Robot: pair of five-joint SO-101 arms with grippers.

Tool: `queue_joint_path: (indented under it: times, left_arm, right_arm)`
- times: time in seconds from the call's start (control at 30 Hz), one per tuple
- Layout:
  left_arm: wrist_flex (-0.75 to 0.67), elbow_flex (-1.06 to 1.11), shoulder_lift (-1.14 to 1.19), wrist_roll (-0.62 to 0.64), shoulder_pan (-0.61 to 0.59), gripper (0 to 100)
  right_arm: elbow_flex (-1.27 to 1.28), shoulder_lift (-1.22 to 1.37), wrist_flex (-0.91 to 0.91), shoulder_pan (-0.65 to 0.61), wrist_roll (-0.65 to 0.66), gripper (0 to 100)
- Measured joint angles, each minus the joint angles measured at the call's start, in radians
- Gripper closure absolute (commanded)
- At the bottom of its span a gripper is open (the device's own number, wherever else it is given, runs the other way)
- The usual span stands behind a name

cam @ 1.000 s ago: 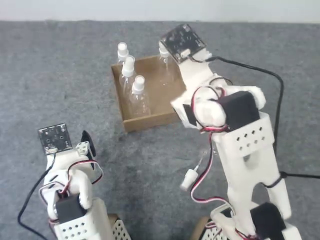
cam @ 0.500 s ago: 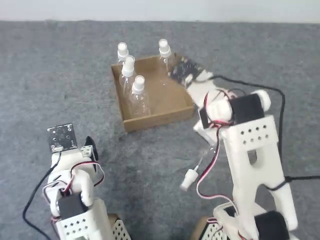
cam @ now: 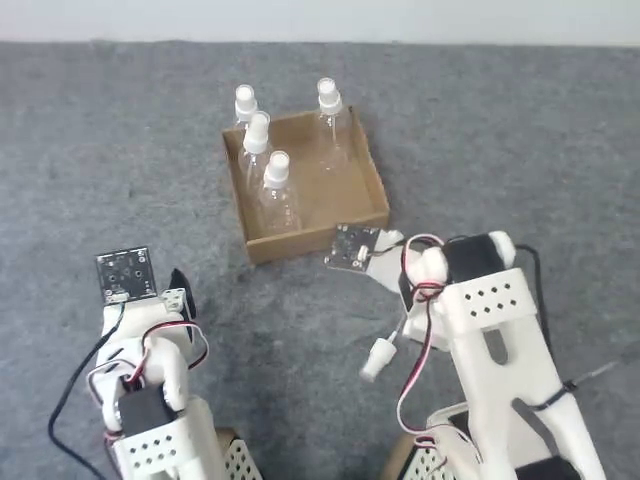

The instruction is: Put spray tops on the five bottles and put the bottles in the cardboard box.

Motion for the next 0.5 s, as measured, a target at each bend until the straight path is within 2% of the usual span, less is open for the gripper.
queue_joint_path:
  times: [0.27, 0.5]
  left_arm:
    - [0.0, 0.0, 0.0, 0.0, 0.0, 84]
    - [0.0, 0.0, 0.0, 0.0, 0.0, 84]
  right_arm:
    - [0.086, 0.029, -0.196, 0.11, 0.1, 69.2]
    - [0.087, 0.213, -0.31, 0.184, 0.172, 69.2]
